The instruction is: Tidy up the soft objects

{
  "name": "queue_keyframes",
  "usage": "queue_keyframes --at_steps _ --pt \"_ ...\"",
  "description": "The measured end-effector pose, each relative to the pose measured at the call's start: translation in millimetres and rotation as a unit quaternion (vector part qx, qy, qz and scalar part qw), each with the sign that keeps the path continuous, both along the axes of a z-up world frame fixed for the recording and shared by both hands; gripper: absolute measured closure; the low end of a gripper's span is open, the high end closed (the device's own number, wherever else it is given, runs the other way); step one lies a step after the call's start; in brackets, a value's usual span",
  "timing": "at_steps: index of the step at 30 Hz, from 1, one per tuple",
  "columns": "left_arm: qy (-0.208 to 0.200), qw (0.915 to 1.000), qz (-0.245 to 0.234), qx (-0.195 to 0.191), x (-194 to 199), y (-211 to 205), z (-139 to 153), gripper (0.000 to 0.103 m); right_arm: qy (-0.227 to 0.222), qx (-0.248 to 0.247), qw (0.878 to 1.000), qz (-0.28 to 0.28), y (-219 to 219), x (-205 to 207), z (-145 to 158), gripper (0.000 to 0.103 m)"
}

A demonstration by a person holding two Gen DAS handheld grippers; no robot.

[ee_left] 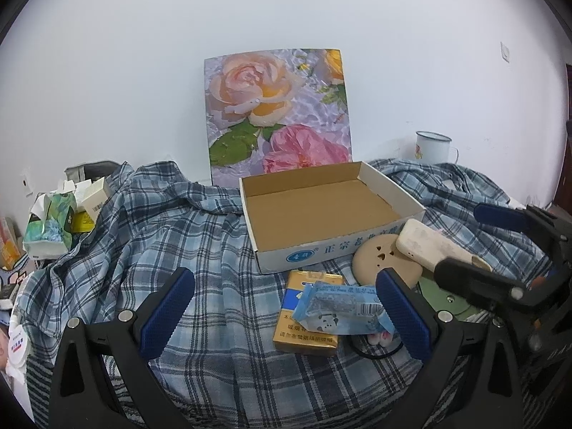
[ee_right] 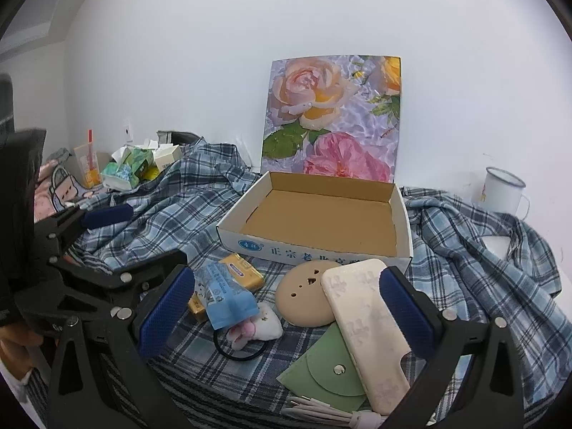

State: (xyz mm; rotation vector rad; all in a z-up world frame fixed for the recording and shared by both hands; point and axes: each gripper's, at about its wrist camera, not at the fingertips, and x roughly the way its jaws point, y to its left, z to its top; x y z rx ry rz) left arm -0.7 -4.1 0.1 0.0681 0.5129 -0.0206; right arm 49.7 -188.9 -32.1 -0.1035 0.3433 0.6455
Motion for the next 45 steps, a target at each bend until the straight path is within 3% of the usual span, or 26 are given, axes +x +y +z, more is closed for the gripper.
queue_keyframes --at_steps 45 --pt "-0.013 0.9995 -0.016 -0.025 -5.0 1.5 4.4 0.0 -0.019 0.001 1.0 -0.011 0.7 -3.5 4.4 0.0"
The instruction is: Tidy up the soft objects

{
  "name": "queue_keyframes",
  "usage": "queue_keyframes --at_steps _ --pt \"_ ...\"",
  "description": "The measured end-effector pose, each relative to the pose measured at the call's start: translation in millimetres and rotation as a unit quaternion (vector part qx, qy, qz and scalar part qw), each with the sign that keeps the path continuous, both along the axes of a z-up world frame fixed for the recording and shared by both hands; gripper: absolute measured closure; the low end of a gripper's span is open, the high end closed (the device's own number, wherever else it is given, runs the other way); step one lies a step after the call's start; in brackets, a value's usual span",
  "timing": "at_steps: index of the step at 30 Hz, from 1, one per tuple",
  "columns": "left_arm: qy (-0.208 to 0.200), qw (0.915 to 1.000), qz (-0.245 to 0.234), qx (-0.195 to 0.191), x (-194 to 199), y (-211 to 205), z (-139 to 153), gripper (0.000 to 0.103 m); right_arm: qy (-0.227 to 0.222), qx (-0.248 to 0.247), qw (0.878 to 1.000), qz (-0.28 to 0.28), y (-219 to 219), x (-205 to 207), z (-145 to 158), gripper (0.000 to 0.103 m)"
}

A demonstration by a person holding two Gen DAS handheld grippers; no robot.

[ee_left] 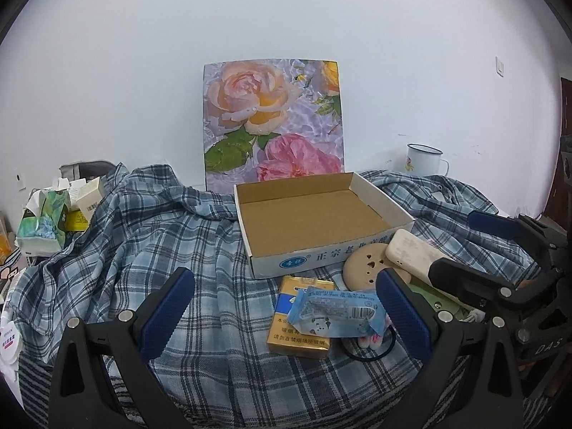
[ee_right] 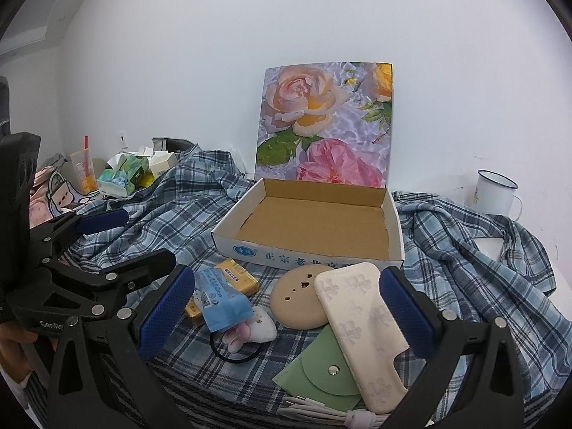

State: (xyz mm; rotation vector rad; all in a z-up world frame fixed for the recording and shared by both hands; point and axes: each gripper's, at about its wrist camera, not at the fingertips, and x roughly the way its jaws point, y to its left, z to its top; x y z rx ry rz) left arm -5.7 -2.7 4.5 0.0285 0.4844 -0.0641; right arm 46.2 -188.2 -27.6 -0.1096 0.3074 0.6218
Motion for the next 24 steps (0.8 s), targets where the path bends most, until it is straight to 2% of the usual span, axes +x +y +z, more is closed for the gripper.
queue_keyframes --at_steps 24 --pt "0.001 1.0 0.001 0.001 -0.1 3.2 -1.2 0.0 -0.001 -0.004 1.0 0.0 4.5 -0.3 -0.7 0.0"
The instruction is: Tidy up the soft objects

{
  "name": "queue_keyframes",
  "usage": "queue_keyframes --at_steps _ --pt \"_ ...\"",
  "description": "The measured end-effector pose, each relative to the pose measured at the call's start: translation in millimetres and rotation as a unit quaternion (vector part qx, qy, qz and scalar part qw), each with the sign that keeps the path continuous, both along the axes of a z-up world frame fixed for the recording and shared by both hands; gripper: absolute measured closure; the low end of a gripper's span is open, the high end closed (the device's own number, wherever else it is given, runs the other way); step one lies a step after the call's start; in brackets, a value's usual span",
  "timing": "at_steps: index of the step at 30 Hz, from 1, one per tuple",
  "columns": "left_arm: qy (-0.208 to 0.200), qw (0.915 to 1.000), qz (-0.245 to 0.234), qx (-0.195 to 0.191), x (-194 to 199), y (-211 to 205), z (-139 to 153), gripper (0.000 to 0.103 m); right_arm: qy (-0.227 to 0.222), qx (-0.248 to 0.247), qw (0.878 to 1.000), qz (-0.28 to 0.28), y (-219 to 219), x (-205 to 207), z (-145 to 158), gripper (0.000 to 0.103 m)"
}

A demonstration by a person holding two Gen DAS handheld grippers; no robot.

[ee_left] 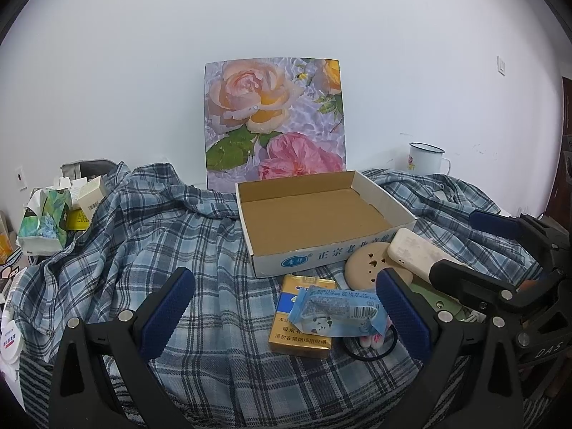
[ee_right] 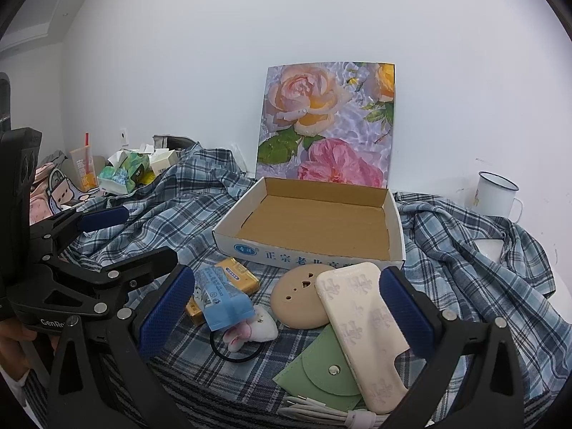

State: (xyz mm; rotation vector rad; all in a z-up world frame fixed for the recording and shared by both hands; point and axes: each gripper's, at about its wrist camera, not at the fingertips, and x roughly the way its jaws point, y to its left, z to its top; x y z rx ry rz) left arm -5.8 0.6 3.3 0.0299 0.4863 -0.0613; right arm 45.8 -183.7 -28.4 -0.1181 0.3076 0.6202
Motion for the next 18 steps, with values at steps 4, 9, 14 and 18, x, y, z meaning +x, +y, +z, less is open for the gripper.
queue_keyframes --at_steps 4,9,14,18 --pt "0.001 1.0 0.0 0.0 0 1 0 0.0 0.0 0.0 1.0 0.0 0 0 0 0.0" --pt "0.0 1.0 0.0 0.0 0 0 0 0.0 -0.004 -0.001 1.0 0.001 1 0 -1 0.0" --pt "0.011 0.9998 -0.014 -0.012 2 3 -1 0.0 0.001 0.012 1.0 0.01 -4 1 1 0.0" --pt "0.041 0.997 -0.057 -0.033 7 7 6 0.0 0.008 0.015 0.999 0.034 -13 7 14 0.0"
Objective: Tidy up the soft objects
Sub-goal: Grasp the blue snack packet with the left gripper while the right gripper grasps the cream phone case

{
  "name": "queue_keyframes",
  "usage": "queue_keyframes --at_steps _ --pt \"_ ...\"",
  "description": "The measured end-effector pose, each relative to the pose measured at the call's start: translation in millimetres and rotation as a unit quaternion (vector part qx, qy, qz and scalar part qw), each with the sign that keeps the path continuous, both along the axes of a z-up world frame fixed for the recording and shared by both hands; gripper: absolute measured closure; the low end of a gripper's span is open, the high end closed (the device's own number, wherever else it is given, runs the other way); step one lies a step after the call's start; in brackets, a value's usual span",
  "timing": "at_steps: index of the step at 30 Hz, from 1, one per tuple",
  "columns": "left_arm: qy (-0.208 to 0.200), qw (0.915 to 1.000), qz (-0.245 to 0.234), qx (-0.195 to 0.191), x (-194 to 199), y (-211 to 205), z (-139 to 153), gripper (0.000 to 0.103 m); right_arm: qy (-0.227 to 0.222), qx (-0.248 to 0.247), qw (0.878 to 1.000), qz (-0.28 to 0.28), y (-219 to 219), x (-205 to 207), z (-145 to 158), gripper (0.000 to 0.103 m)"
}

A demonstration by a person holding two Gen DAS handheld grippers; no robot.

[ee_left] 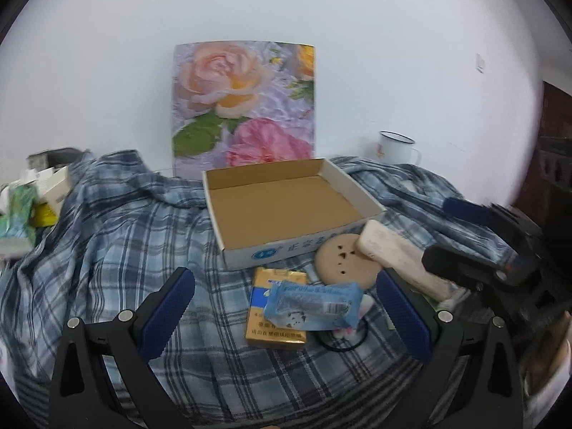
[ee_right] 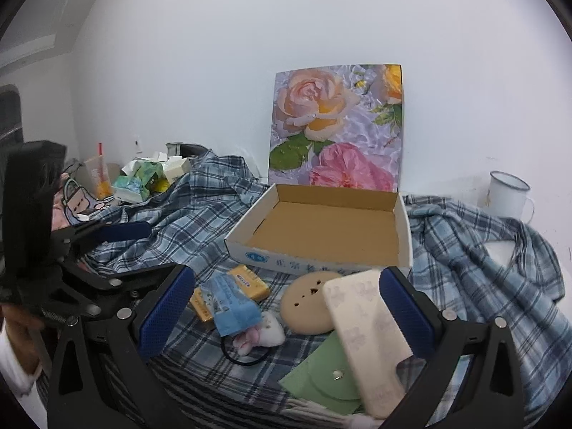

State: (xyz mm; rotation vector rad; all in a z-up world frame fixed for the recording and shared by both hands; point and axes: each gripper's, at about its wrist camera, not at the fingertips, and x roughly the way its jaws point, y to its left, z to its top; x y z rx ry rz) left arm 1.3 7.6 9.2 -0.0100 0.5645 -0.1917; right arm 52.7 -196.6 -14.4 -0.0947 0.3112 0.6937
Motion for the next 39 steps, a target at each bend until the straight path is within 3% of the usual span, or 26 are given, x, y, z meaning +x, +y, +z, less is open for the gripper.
queue_keyframes --at_steps 7,11,15,19,23,28,32,34,37,38,39 --pt "0.037 0.9967 -0.072 -0.005 21 18 28 0.0 -0.003 0.008 1.0 0.009 -32 24 36 0.0" --pt "0.084 0.9891 -0.121 0.005 38 9 14 0.0 0.002 -0.014 1.0 0.0 -38 39 30 0.0" --pt "0.127 0.9824 -0.137 0.008 43 -11 -10 0.0 0.022 -0.035 0.999 0.009 -37 51 11 0.0" --pt "0.154 0.9795 -0.13 -0.002 49 -17 -31 0.0 0.044 -0.079 0.996 0.017 -33 61 -9 0.0" --pt "0.175 0.976 -0.129 -0.008 56 -18 -46 0.0 0.07 -0.077 0.994 0.034 -36 69 -21 0.0" --pt "0.183 0.9741 -0.13 -0.028 62 -16 -52 0.0 0.111 -0.13 0.985 0.029 -18 83 -46 0.0" --pt "0.186 0.9734 -0.128 -0.038 63 -12 -55 0.001 0.125 -0.141 0.982 0.031 -15 87 -52 0.0" --pt "0.186 0.9733 -0.128 -0.038 63 -12 -55 0.008 0.14 -0.141 0.98 0.031 -15 92 -55 0.0" --pt "0.185 0.9731 -0.127 -0.053 64 -8 -55 0.009 0.162 -0.154 0.974 0.027 -12 99 -63 0.0" --pt "0.184 0.9735 -0.125 -0.054 64 -7 -55 0.009 0.166 -0.158 0.973 0.025 -10 100 -64 0.002" --pt "0.183 0.9737 -0.125 -0.052 64 -8 -55 0.009 0.168 -0.161 0.972 0.024 -9 101 -65 0.012"
